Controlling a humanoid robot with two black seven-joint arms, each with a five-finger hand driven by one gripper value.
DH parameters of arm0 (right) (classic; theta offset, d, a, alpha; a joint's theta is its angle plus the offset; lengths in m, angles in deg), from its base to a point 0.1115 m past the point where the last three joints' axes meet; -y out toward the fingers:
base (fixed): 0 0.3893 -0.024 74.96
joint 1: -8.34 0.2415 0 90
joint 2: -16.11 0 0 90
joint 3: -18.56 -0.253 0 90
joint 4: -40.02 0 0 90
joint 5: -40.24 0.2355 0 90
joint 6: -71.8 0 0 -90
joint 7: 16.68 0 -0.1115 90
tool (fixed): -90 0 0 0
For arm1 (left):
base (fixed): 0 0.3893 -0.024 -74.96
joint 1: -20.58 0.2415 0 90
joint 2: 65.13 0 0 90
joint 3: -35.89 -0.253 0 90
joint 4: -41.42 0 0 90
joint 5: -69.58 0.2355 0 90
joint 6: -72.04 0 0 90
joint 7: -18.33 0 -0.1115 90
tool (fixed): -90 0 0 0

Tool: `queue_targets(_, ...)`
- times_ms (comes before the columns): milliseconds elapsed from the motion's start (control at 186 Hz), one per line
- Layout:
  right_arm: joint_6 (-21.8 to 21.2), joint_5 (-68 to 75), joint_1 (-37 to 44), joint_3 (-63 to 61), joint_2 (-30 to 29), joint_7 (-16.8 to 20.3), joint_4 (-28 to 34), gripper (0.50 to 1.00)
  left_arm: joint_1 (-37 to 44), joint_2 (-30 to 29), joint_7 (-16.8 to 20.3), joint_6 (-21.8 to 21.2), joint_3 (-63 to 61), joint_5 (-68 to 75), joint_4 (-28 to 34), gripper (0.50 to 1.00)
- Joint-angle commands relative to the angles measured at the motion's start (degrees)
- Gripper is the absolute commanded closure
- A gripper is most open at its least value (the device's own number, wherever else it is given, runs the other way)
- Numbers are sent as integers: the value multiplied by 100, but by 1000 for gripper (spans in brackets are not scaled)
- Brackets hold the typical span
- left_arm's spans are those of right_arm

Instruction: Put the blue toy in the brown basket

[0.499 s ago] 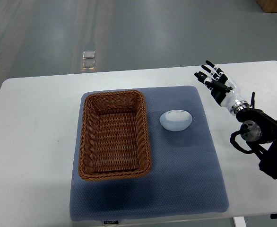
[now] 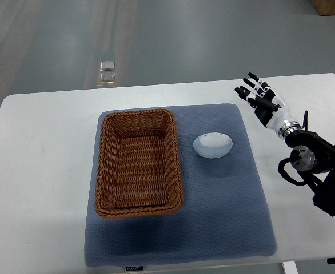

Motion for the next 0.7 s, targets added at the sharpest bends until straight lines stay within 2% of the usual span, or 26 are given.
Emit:
queue_targets(0, -1, 0, 0, 1, 5, 0, -5, 587, 0, 0, 0, -1, 3, 1, 0, 500)
queue_targets(499, -19, -106, 175, 379, 234, -27, 3, 587, 0, 0, 0, -1, 21, 1, 0, 500)
queue_targets(697, -203, -405, 430, 818, 480, -44, 3, 587, 0, 0, 0, -1, 30, 1, 0, 500)
